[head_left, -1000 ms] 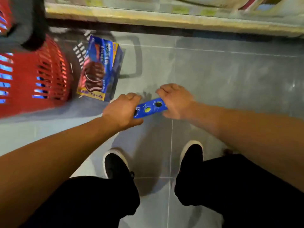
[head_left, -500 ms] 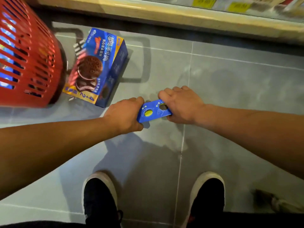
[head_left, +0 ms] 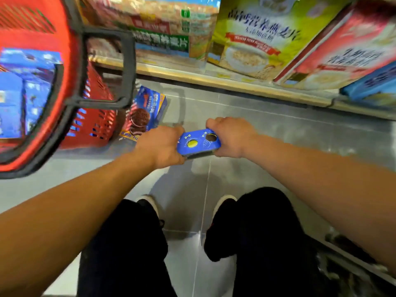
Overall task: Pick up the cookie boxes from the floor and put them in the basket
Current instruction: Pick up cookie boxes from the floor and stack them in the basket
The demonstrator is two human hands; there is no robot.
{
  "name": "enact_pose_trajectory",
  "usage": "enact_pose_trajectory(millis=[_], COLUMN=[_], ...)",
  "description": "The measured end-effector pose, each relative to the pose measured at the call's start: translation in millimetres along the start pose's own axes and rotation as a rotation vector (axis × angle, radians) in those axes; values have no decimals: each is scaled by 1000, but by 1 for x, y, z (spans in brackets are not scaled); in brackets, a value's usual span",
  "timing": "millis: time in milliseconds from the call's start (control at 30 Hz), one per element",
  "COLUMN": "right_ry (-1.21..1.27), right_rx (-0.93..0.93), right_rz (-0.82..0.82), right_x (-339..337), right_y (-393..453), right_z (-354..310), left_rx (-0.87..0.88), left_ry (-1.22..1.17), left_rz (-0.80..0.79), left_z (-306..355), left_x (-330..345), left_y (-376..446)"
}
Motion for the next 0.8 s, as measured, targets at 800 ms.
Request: enact_pose_trajectory(millis=[800], right_ry=[298], right_rx=[-251], right_rz=[269], right_x=[-376], right_y=[-319], right_z=[-157], left_rx=[-77], left_ry=[-283], left_rz=[517], left_z=[131], left_x=[-323], left_y=[-424])
Point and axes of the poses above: each hand's wrist, its own y-axis towards the middle knuckle, its own x-axis out of the palm, z = x × y, the point moved 2 cm from there along y, towards the middle knuckle, and after that the axes turned 3 degrees about -y, right-handed, at the moved point
